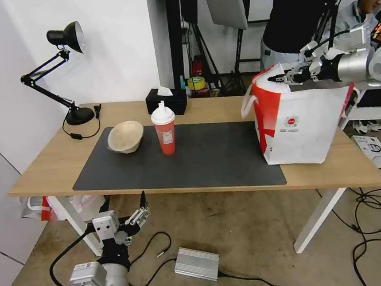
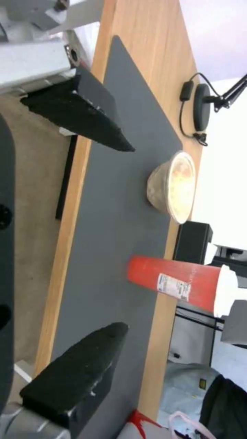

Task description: Pick up the trash from the table and place it into the takeout bag.

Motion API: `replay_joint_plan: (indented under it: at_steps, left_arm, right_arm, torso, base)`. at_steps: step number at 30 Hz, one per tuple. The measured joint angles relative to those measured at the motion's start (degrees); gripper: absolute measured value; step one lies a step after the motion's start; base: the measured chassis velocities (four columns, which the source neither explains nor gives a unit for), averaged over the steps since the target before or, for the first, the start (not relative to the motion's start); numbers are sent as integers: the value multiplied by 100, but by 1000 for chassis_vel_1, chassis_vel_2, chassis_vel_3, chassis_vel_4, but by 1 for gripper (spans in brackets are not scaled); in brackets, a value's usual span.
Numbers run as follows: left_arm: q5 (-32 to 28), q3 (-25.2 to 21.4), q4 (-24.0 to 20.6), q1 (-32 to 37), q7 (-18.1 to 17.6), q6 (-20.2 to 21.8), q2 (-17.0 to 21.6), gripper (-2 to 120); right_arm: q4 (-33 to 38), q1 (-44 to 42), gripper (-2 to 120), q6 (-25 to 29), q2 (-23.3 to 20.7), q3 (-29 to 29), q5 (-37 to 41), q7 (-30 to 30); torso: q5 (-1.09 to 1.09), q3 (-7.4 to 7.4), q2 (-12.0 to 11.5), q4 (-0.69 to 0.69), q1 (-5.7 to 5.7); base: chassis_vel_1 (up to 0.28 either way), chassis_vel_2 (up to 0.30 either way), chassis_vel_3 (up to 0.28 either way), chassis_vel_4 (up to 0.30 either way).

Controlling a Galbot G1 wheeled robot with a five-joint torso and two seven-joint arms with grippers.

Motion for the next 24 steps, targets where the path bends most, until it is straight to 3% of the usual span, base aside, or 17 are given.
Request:
replay_joint_plan:
  at_steps: [3, 6, 14, 24]
  left_arm:
    - [-1, -2, -1, 1, 0, 0, 2, 100]
    - [-4, 0, -2, 4, 0, 0, 8, 100]
    - [-7, 6, -7, 10, 0, 0, 7, 100]
    - [12, 7, -27, 39, -1, 0, -13, 100]
  right_arm:
    - [-2, 1, 53, 0, 4, 1, 1, 5]
    - [5, 18, 71, 1, 3, 2, 5, 22]
    - [63, 33, 99, 1, -10, 8, 13, 41]
    - [186, 42, 100, 0, -56, 44, 20, 52]
  torso:
    - [0, 0, 0, 0, 0]
    - [0, 0, 0, 0, 0]
    - [0, 0, 0, 0, 0]
    - [0, 0, 0, 0, 0]
  base:
    - [0, 0, 0, 0]
    - [0, 0, 0, 0]
    - [0, 0, 0, 0]
    - [0, 0, 0, 0]
